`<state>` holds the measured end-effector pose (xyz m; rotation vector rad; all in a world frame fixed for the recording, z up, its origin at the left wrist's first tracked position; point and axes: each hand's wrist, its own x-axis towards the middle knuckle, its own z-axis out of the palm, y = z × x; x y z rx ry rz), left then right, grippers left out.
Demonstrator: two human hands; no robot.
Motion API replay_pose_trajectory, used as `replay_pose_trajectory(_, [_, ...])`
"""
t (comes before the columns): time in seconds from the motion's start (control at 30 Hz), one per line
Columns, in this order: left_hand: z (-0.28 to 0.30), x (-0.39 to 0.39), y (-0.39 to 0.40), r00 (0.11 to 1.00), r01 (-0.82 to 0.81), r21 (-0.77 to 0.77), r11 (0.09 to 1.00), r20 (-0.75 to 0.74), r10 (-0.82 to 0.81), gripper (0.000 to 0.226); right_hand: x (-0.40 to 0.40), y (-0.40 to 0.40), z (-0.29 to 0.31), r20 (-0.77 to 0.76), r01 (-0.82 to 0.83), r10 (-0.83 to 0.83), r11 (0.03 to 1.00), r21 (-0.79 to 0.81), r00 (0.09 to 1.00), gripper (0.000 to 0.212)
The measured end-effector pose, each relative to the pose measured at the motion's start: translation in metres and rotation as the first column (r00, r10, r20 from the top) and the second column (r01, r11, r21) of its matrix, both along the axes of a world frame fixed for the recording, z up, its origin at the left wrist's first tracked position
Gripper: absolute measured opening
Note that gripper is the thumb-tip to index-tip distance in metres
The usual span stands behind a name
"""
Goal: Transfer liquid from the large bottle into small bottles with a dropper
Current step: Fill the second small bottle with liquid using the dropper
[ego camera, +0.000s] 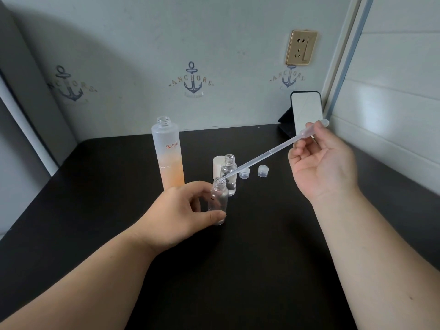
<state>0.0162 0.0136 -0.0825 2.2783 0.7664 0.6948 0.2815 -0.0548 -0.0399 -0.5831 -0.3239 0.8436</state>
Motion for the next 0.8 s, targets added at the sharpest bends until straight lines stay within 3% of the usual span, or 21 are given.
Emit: replay_pose_trajectory(0.8, [0.0007, 0.0026, -0.0001, 0.998, -0.065, -0.013, 0.998, 0.023, 0.065, 0.028, 0.0021, 0.0011, -0.0001, 0.076, -0.016, 0.013, 0.999, 0.041, 0.997, 0.006])
